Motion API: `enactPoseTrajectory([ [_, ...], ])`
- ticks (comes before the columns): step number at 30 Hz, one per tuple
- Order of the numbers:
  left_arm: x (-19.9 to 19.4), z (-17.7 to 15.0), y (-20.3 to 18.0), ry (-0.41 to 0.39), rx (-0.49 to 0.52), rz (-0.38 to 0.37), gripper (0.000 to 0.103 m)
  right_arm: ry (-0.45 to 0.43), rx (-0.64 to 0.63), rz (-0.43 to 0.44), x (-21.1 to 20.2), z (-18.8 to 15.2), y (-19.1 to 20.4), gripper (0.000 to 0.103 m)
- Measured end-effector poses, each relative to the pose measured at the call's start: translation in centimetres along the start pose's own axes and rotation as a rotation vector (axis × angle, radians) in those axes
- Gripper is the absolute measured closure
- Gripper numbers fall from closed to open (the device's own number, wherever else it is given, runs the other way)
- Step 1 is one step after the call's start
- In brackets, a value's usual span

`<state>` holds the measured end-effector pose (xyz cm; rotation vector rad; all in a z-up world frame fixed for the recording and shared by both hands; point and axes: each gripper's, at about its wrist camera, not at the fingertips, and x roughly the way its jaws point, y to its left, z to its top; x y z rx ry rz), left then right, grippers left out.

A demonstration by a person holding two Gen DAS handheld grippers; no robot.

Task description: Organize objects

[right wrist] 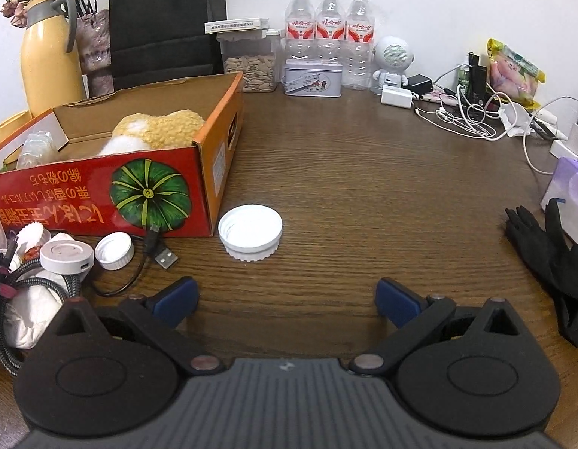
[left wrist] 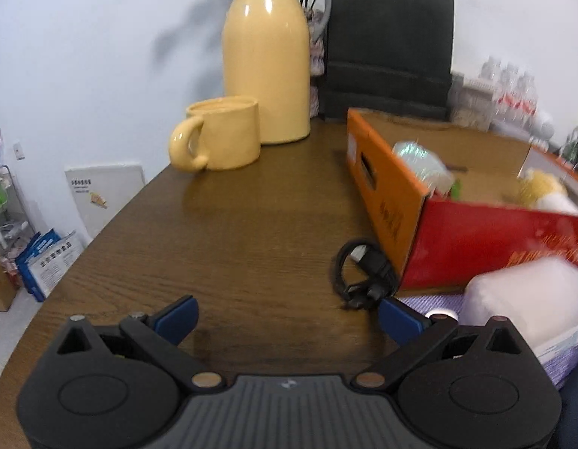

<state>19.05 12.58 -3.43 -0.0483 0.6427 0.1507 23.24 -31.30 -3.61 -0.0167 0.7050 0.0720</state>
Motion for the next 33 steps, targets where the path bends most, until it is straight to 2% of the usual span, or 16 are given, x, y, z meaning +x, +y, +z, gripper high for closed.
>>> enactPoseTrajectory([
  [3,-0.3,0.3,-0.4,-0.034,0.015,-0.04,0.0,0.0,-0.007,0.008,0.3,0.3,-0.1,0.0],
  [9,1.2,1.1,-1.6,-0.001,0.054,-0.036,0.0,0.001,-0.016,0.019,1.4,1.2,-0.2,0.0],
  [11,1.4,1.1,-1.3,0.008,0.032,-0.053,0.006,0.0,-0.016,0.02,1.7,1.5,-0.2,0.0],
  [14,1.3,0.9,-0.8,0.005,0.002,-0.115,0.031,0.0,-0.017,0.02,2.0,1.8,-0.1,0.0],
  [16,1.0,0.9,-0.8,-0.008,0.003,-0.153,0.061,-0.001,-0.019,0.023,2.2,1.9,0.0,0.0],
  [17,1.0,0.8,-1.0,-0.011,0.008,-0.164,0.068,-0.001,-0.021,0.026,2.2,1.9,0.0,0.0],
  [19,0.8,0.7,-1.3,-0.017,0.022,-0.169,0.068,-0.002,-0.025,0.031,2.3,2.0,0.1,0.002],
  [21,0.7,0.7,-1.3,-0.022,0.02,-0.178,0.068,-0.016,-0.027,0.04,2.2,2.0,0.2,0.016],
  [24,0.7,0.7,-1.0,-0.02,0.004,-0.173,0.068,-0.048,-0.046,0.068,1.9,2.1,0.5,0.059],
  [25,0.6,0.7,-0.9,-0.02,-0.006,-0.171,0.068,-0.06,-0.056,0.084,1.7,2.1,0.6,0.063],
  [33,0.0,0.3,-0.6,-0.041,-0.034,-0.167,0.069,-0.127,-0.053,0.087,0.0,1.4,1.3,0.063],
])
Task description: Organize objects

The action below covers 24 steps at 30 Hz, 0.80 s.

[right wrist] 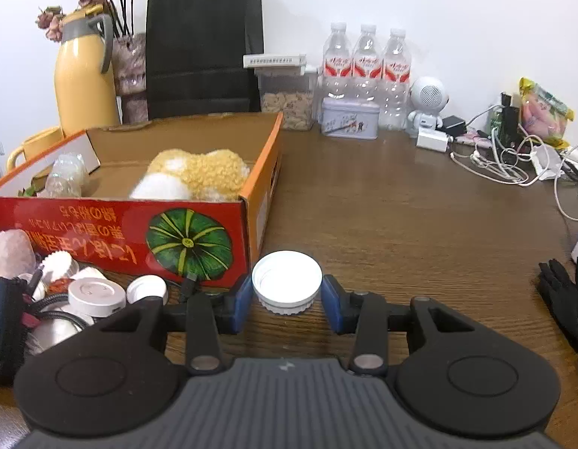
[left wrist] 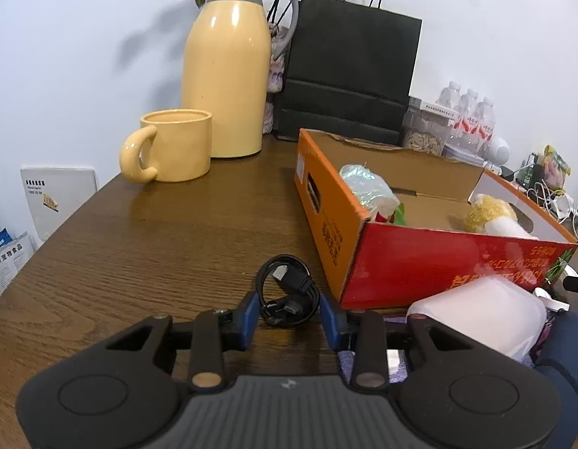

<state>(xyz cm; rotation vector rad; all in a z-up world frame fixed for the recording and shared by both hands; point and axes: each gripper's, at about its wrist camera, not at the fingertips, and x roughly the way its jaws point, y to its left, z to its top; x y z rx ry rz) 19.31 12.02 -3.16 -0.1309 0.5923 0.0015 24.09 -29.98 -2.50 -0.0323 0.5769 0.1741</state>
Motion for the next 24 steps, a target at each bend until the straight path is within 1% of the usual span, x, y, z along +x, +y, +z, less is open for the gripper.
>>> enactPoseTrajectory([
  [7,-1.7,-0.8,-0.3,-0.053,-0.022,0.007,0.071,-0.063,0.002,-0.028,-2.1,-0.9,0.8,0.063],
  [10,-2.1,-1.0,-0.4,-0.051,-0.032,0.012,0.071,-0.075,0.01,-0.027,-2.8,-1.2,1.1,0.063],
  [14,-2.8,-1.7,-0.5,-0.024,-0.03,0.042,0.07,-0.081,0.019,-0.015,-3.6,-1.7,1.4,0.063],
  [17,-3.5,-2.1,-0.5,-0.021,-0.027,0.068,0.067,-0.082,0.016,-0.01,-3.9,-1.8,1.6,0.063],
  [18,-3.6,-2.1,-0.6,-0.028,-0.025,0.074,0.059,-0.08,0.015,-0.012,-3.8,-1.8,1.7,0.063],
  [19,-3.6,-2.0,-0.6,-0.031,-0.025,0.08,0.046,-0.076,0.015,-0.013,-3.8,-1.9,1.7,0.063],
  [21,-3.4,-1.8,-0.8,-0.034,-0.025,0.099,0.028,-0.071,0.017,-0.017,-3.7,-1.9,1.6,0.063],
  [22,-3.1,-1.6,-1.0,-0.036,-0.019,0.106,0.026,-0.071,0.019,-0.019,-3.7,-1.9,1.6,0.063],
  [24,-2.4,-1.5,-1.3,-0.017,-0.016,0.128,0.023,-0.069,0.022,-0.024,-3.6,-1.9,1.6,0.063],
])
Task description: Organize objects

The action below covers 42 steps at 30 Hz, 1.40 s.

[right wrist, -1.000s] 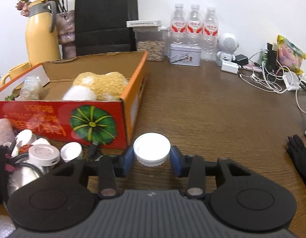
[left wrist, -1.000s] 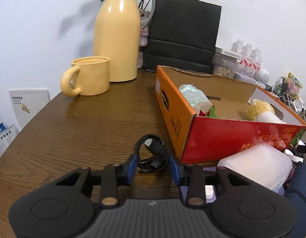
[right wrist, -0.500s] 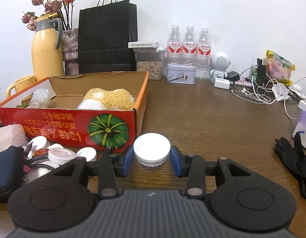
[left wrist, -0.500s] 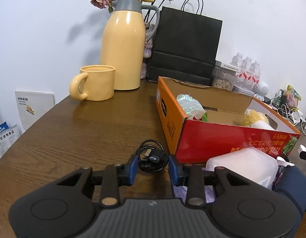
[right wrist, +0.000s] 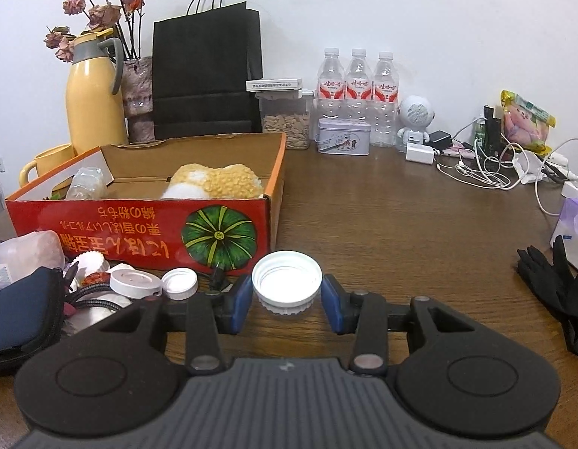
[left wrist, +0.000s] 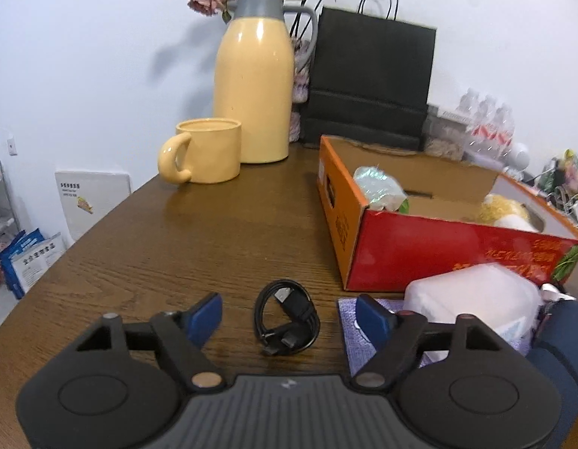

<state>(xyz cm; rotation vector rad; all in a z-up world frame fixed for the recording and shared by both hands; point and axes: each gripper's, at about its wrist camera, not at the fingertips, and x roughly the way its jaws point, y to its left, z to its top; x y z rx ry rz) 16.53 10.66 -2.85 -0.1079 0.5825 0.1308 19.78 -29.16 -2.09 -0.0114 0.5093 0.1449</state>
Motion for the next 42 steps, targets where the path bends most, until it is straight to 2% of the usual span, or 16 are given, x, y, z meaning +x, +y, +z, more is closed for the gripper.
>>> enactPoseTrajectory([
  [3,1.1,0.0,-0.2,0.052,-0.015,0.025,0.022,0.005,0.003,-0.007,0.1,-0.1,0.0,0.063],
  [5,1.2,0.0,0.1,0.056,-0.035,0.034,0.018,0.01,0.004,-0.009,0.2,0.0,0.0,0.063],
  [9,1.6,-0.1,0.0,0.083,-0.022,0.067,0.0,0.016,0.005,-0.018,0.3,0.0,0.0,0.063],
  [13,1.8,-0.2,-0.7,0.1,0.009,0.103,0.0,0.02,0.008,-0.021,0.3,0.0,0.0,0.063],
  [22,1.9,-0.2,-0.3,0.1,0.023,0.077,0.0,0.026,0.02,-0.02,0.4,-0.1,-0.2,0.062],
  [32,2.1,0.0,-0.7,0.102,0.022,0.094,0.001,0.039,0.025,-0.017,0.6,-0.1,-0.3,0.062],
  [33,2.0,-0.1,-0.7,0.095,0.022,0.085,0.008,0.041,0.025,-0.016,0.6,-0.1,-0.3,0.062],
  [35,1.3,-0.3,-0.8,0.062,0.025,0.055,0.034,0.043,0.026,-0.016,0.6,-0.1,-0.3,0.062],
  [36,0.9,-0.4,-0.9,0.047,0.019,0.048,0.062,0.044,0.026,-0.016,0.6,-0.1,-0.3,0.062],
  [37,0.6,-0.5,-1.0,0.041,0.017,0.049,0.066,0.044,0.026,-0.015,0.6,-0.1,-0.3,0.062],
  [40,-0.2,-0.9,-0.9,0.031,-0.012,0.005,0.067,0.039,0.016,-0.008,0.3,-0.3,-0.1,0.062],
  [42,-0.9,-1.1,-1.1,0.013,-0.001,0.006,0.068,0.027,0.004,-0.007,0.0,-0.4,0.2,0.062],
])
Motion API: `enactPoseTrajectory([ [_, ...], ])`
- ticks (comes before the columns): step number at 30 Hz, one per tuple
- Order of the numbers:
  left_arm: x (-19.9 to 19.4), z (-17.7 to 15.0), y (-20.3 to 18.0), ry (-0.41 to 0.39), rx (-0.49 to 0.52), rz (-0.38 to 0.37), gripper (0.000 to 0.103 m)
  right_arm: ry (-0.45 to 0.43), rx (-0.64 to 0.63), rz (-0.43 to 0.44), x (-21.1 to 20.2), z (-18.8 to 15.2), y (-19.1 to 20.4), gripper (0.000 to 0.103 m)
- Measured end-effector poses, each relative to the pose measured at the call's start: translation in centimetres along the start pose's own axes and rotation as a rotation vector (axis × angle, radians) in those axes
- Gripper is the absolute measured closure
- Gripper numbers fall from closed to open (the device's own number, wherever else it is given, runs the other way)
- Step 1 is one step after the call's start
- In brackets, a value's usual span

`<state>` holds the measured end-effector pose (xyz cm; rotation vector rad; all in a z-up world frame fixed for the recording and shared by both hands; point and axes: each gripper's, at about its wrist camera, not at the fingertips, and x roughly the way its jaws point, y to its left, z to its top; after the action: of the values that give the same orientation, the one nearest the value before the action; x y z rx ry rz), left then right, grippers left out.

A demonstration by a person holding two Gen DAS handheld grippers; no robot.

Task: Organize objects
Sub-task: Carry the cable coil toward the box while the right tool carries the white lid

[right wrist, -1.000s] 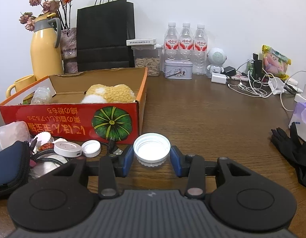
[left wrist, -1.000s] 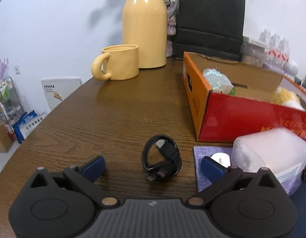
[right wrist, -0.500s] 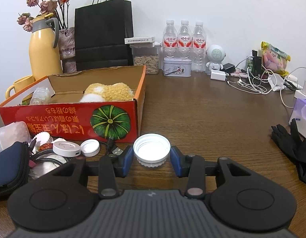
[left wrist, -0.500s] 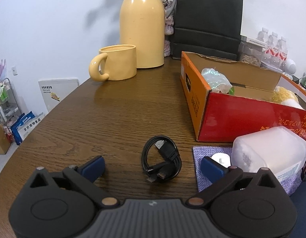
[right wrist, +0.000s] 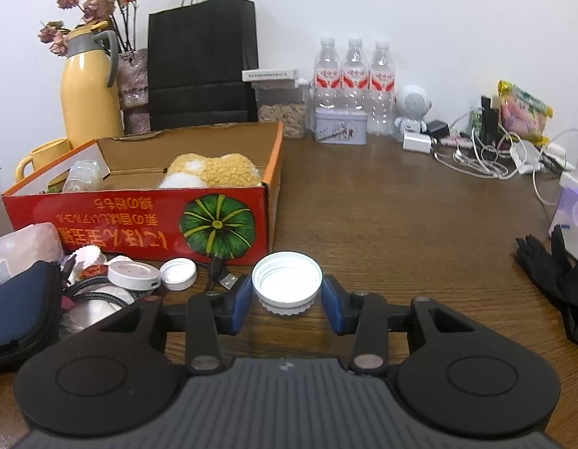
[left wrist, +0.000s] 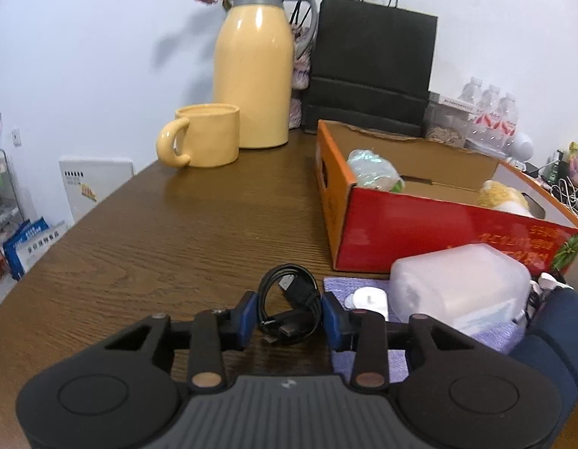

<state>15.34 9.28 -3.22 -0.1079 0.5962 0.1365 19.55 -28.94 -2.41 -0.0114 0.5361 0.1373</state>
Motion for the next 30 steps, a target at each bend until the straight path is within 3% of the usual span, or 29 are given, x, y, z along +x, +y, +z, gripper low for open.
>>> enactPoseTrajectory([
  [7,-3.4,-0.4,-1.2,-0.074,0.044,-0.022,0.069,-0.051,-0.013,0.025,-1.8,-0.6,1.3,0.063],
  [16,-6.9,0.7,-5.0,-0.155,0.094,-0.123,0.069,-0.092,-0.05,0.117,-3.8,-0.1,4.8,0.063],
  [30,-5.7,4.2,-10.9,-0.215,0.124,-0.234,0.069,-0.155,-0.073,0.201,-3.0,4.0,8.5,0.063],
])
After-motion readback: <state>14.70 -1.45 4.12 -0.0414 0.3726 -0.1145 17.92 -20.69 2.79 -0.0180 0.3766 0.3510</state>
